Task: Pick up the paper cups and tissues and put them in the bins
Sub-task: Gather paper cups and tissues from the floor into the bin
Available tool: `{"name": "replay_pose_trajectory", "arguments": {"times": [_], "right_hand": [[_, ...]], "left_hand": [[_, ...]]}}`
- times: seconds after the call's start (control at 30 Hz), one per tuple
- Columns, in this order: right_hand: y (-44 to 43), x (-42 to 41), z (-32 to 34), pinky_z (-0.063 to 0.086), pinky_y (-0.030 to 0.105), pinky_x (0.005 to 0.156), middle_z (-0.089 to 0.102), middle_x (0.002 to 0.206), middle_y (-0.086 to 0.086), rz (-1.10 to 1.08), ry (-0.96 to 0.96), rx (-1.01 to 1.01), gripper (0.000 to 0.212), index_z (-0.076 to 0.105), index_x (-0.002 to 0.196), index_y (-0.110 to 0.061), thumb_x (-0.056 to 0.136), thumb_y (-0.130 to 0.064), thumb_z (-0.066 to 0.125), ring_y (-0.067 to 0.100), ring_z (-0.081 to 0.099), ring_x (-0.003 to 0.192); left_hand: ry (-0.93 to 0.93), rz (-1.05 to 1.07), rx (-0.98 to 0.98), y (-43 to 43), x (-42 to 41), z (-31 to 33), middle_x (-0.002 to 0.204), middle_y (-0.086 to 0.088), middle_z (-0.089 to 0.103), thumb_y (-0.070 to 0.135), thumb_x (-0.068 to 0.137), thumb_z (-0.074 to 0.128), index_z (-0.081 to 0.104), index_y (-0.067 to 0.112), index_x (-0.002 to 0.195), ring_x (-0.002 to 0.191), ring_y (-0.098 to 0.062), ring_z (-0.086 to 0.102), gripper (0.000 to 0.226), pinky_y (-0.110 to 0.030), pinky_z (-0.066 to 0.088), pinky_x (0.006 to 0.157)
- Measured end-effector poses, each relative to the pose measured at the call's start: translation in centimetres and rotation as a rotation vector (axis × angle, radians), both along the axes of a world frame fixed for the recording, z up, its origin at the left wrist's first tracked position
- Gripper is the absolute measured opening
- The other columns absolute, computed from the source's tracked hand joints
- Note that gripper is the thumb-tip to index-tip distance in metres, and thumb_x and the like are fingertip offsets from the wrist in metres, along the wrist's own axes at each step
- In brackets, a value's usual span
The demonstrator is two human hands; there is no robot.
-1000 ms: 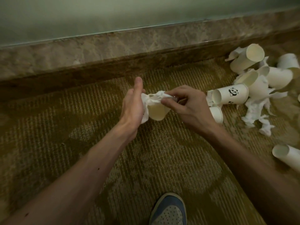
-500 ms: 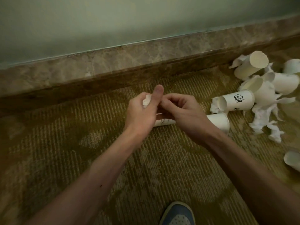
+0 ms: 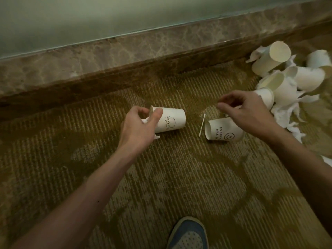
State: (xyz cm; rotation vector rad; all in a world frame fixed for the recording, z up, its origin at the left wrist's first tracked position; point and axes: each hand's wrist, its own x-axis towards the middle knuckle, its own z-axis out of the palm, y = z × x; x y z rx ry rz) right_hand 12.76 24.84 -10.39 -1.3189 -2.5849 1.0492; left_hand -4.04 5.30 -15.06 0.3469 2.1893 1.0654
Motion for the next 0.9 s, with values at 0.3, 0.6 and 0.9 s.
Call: {"name": "replay_pose_trajectory", "arguments": {"times": [0.3,0.6,0.9], "right_hand": [[-0.7,1.3,-1.5,0.034,0.045,0.107,0.051,0.133,-0.003,0.450,-0.380,0.073,0.090,0.048,0.135,-0.032,0.057,-0.067,0.075,0.015,0.041,0.123],[-1.6,2.4,-3.3,0.029,0.040,0.105,0.051,0.138,-0.003,0.543,-0.473,0.303,0.075,0.034,0.145,-0.029,0.081,-0.045,0.069,0.022,0.046,0.125],[-7.8,-6.6,6.2,0.058,0.026,0.071,0.064,0.105,-0.013,0.378,0.074,-0.187,0.075,0.054,0.125,-0.030,0.060,-0.066,0.066,0.003,0.065,0.089]], "left_hand": [[-0.022,-0.088,0.000,1.0,1.1,-1.1,0.109,0.002,0.069,0.048,0.090,0.060,0.065,0.016,0.123,0.091,-0.009,0.063,0.046,-0.030,0.054,0.075],[0.121,-0.261,0.014,-0.1,0.0,-0.2,0.072,0.017,0.063,0.045,0.092,0.060,0.064,0.027,0.080,0.060,0.016,0.060,0.022,-0.006,0.039,0.041],[0.494,-0.636,-0.227,-6.6,-8.6,11.6,0.076,0.005,0.070,0.057,0.089,0.054,0.062,0.025,0.075,0.070,-0.011,0.066,0.036,-0.034,0.053,0.066]]}}
